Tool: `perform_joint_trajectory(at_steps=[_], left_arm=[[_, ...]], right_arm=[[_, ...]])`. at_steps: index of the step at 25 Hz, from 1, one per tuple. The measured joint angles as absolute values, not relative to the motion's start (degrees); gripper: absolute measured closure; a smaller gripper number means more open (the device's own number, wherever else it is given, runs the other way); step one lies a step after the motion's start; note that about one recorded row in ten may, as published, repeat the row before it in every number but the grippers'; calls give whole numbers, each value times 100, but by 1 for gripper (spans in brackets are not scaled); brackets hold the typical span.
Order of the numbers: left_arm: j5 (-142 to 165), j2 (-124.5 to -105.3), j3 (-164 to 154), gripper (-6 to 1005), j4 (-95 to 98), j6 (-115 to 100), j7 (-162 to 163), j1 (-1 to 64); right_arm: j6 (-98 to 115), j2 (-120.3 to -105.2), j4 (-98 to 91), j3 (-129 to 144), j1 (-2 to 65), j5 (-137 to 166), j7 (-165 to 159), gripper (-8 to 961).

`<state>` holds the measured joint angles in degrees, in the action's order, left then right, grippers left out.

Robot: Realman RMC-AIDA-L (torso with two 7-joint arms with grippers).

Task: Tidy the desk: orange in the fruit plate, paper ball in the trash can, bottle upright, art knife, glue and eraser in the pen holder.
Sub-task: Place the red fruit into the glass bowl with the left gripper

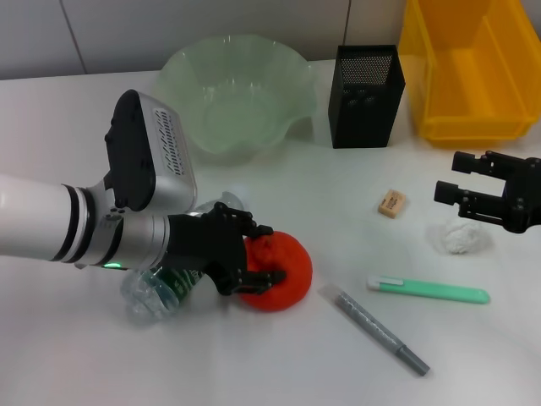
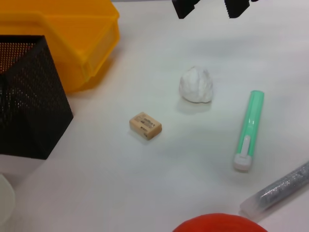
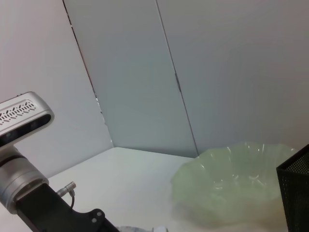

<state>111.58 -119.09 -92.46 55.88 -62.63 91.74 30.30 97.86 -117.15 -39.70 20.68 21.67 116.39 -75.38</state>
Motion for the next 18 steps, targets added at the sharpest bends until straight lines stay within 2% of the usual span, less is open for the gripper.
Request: perform_joint_trajectory(at_steps=[6,11,18], left_arm=[[11293,-11890,-9574,412,5871,-6288,9361,2979],[11349,-11891,-9745,611,6339,-6313,9663,2792],[11361,-11870,-9766,720,6767,-6358,10042,2625]], right_arm=[[9782,-11726,-3970,1997,2131,11622,-7532,248],[9781,-11736,-3966,1992,2123,11619,-7531,249],[9781,-11739,-3955,1995,2124,11618,-7514,249]])
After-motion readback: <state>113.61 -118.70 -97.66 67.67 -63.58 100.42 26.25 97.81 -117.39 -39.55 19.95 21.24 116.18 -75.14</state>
